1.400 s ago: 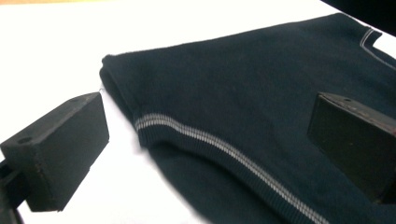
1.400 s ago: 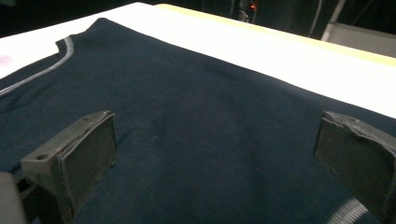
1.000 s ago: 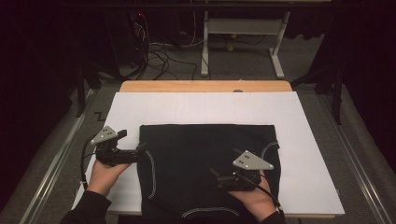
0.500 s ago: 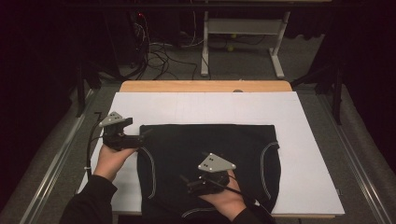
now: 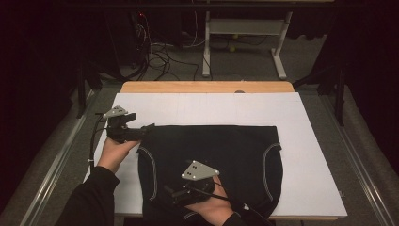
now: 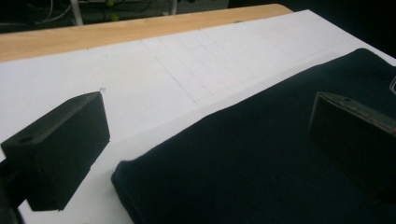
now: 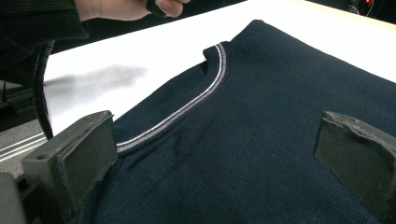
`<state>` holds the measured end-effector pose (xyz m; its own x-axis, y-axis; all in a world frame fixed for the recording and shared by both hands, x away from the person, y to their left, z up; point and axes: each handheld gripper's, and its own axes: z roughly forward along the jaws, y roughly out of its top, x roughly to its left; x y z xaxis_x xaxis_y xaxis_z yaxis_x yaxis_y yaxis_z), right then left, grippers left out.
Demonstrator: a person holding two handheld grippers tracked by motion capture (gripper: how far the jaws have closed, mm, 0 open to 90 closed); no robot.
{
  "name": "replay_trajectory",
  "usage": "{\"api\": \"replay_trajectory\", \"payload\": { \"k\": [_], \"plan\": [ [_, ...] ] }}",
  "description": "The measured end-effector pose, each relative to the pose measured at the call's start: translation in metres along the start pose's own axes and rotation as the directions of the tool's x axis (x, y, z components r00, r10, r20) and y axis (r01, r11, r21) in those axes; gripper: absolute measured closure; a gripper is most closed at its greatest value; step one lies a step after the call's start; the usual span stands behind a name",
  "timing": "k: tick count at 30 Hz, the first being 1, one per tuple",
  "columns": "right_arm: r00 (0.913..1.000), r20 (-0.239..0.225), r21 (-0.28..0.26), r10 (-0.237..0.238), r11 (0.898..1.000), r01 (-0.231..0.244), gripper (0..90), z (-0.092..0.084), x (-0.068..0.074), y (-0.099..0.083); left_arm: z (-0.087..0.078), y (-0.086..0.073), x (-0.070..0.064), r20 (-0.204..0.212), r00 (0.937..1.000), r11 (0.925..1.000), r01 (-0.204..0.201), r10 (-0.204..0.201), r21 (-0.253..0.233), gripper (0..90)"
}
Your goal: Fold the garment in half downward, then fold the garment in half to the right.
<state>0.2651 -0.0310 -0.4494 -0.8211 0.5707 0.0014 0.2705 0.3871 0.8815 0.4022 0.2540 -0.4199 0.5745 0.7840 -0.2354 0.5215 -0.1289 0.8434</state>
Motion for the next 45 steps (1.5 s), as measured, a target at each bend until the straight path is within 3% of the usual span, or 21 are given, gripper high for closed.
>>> {"api": "replay_trajectory", "payload": {
  "k": [7, 17, 20, 23, 25, 26, 29, 30, 32, 33, 36, 41, 45],
  "plan": [
    [0.9999, -0.010, 0.015, -0.007, 1.000, 0.007, 0.0, 0.005, 0.006, 0.001, 0.000, -0.007, 0.011, -0.005, 0.9999, 0.9998, 0.015, -0.015, -0.009, 0.0],
    [1.0000, -0.002, 0.015, 0.003, 1.000, -0.003, 0.0, 0.003, 0.008, 0.002, 0.006, -0.017, 0.025, -0.029, 0.9985, 0.9984, 0.048, -0.047, 0.031, 0.0],
    [1.0000, -0.003, 0.017, 0.007, 1.000, -0.007, 0.0, 0.003, 0.011, 0.000, 0.010, -0.022, 0.027, -0.038, 0.9981, 0.9952, 0.053, -0.050, 0.083, 0.0],
    [0.9998, -0.017, 0.011, 0.007, 1.000, -0.007, 0.0, 0.004, 0.016, 0.000, 0.012, -0.024, 0.028, -0.047, 0.9971, 0.9925, 0.065, -0.060, 0.104, 0.0],
    [0.9996, -0.026, 0.010, 0.009, 1.000, -0.009, 0.0, 0.004, 0.018, -0.002, 0.015, -0.025, 0.030, -0.044, 0.9954, 0.9877, 0.090, -0.085, 0.128, 0.1],
    [0.9996, -0.027, 0.007, 0.009, 1.000, -0.008, 0.0, 0.004, 0.018, -0.002, 0.018, -0.027, 0.030, -0.063, 0.9938, 0.9830, 0.101, -0.092, 0.154, 1.2],
    [0.9996, -0.029, -0.001, 0.002, 1.000, -0.002, 0.0, 0.002, 0.021, -0.004, 0.023, -0.036, 0.030, -0.063, 0.9912, 0.9815, 0.124, -0.116, 0.146, 9.1],
    [0.9995, -0.033, 0.000, 0.001, 1.000, -0.001, 0.0, 0.001, 0.022, -0.005, 0.025, -0.039, 0.029, -0.074, 0.9896, 0.9798, 0.134, -0.124, 0.149, 14.0],
    [0.9992, -0.041, 0.002, 0.000, 1.000, 0.000, 0.0, 0.000, 0.024, -0.006, 0.031, -0.044, 0.029, -0.075, 0.9872, 0.9742, 0.151, -0.140, 0.168, 15.3],
    [0.9990, -0.045, 0.001, -0.003, 1.000, 0.003, 0.0, -0.001, 0.024, -0.007, 0.034, -0.047, 0.029, -0.065, 0.9884, 0.9716, 0.147, -0.137, 0.185, 20.7],
    [0.9987, -0.051, 0.006, -0.005, 1.000, 0.005, 0.0, -0.003, 0.026, -0.010, 0.039, -0.047, 0.021, -0.097, 0.9923, 0.9729, 0.096, -0.077, 0.210, 34.1],
    [0.9984, -0.057, 0.029, -0.007, 1.000, 0.009, 0.2, -0.003, 0.026, -0.013, 0.038, -0.049, 0.024, -0.112, 0.9858, 0.9707, 0.145, -0.125, 0.192, 48.8],
    [0.9974, -0.072, 0.037, -0.011, 0.999, 0.013, 2.6, 0.002, 0.030, -0.013, 0.038, -0.051, 0.020, -0.114, 0.9882, 0.9722, 0.123, -0.102, 0.199, 65.0]
  ]
}}
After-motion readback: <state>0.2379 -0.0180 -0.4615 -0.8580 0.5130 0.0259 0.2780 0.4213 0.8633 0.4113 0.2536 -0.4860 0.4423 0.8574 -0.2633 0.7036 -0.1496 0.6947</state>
